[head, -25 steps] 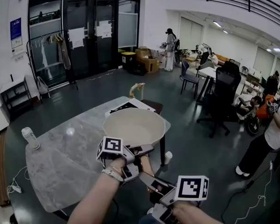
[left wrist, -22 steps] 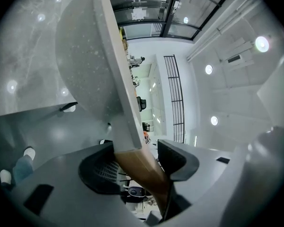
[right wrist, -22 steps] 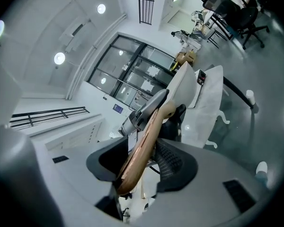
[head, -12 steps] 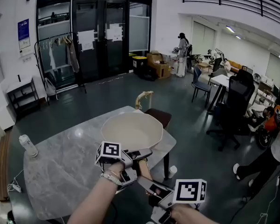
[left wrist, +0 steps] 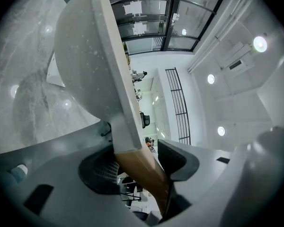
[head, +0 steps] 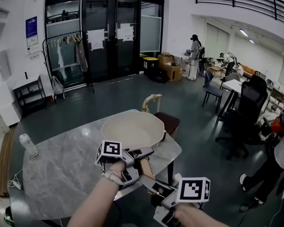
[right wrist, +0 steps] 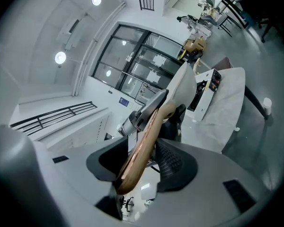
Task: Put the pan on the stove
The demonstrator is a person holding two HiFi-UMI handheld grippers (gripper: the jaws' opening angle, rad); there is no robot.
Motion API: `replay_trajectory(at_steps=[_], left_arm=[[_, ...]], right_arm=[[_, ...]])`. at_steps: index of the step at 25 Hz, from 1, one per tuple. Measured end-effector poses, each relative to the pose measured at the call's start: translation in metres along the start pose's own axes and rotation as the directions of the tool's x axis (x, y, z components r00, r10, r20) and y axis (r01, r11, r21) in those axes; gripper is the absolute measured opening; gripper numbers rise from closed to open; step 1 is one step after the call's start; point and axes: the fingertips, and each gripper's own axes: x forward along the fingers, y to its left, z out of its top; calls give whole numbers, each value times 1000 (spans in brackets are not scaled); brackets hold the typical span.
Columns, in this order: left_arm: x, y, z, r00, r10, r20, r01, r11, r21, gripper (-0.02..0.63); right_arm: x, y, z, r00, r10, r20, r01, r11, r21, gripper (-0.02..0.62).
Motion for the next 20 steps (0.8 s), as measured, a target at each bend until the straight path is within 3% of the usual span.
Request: replay_trajectory(at_steps=[6,10,20], left_arm=[[3,-5,17,1000,9,18,-9,1000,6,244],[9,-4,30,1000,10,16,-11,1000,12,244],[38,23,69,999,36,11,-36,999,-6,244]], right_arm=[[9,3,17,999,41,-26,-42,999,-32,193],[15,-6,28,999,15,-36,-17,999,-43,193],[44,-37,59,999,34,-19,-34,999,0,195]])
